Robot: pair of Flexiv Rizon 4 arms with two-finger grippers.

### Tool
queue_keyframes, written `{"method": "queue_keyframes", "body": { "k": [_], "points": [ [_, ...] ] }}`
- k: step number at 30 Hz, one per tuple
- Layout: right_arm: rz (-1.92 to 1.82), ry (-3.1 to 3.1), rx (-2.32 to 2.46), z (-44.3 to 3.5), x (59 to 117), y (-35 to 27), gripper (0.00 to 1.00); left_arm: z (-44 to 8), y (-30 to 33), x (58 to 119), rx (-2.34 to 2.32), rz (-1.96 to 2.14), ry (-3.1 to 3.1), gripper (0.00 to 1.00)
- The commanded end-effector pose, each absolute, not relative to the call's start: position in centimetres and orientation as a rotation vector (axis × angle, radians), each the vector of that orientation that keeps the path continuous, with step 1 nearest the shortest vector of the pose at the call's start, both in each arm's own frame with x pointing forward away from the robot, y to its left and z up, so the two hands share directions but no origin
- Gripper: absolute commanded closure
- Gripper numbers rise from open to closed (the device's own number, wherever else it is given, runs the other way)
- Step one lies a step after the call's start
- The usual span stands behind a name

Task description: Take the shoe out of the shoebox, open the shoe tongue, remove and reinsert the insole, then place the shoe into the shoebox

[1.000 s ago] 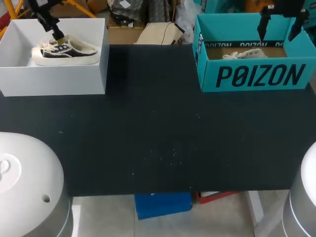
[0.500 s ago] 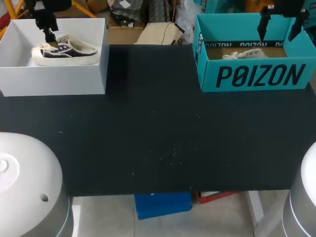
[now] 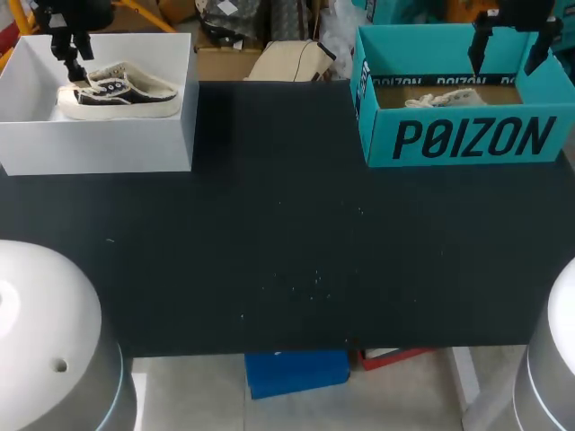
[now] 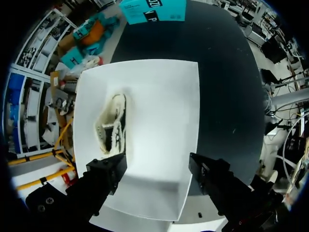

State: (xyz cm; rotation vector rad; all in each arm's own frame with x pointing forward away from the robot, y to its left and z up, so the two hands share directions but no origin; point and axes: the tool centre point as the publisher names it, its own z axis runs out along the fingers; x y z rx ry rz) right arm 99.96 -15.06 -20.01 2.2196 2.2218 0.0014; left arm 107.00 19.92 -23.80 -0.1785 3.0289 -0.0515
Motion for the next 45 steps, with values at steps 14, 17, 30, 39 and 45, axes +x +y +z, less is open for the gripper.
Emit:
{"method": "queue_keyframes", "body": {
  "k": [14,17,30,39,45],
  "points": [
    [0.001,2.222,2.221,-20.0,100.0,-15.0,0.0,-30.2,21.1,116.1,-0.212,-0.001,3.091,0.32],
    [0.001,2.222,2.221,-20.0,100.0,-15.0,0.0,-31.2,21.1,116.9,-0.222,-0.016,3.101,0.33],
    [0.001,2.222,2.221,-20.0,100.0,-15.0,0.0,-35.4,20.6,118.6,-0.205,-0.014,3.137,0.36],
    [0.001,2.222,2.221,-20.0,100.0,-15.0,0.0,-37.3,18.7,117.3,-0.171,-0.026,3.17,0.6],
    [0.001,2.222,2.221,-20.0,100.0,-15.0,0.0,-38.8,18.8,116.4,-0.195,-0.02,3.19,0.58]
  ]
}}
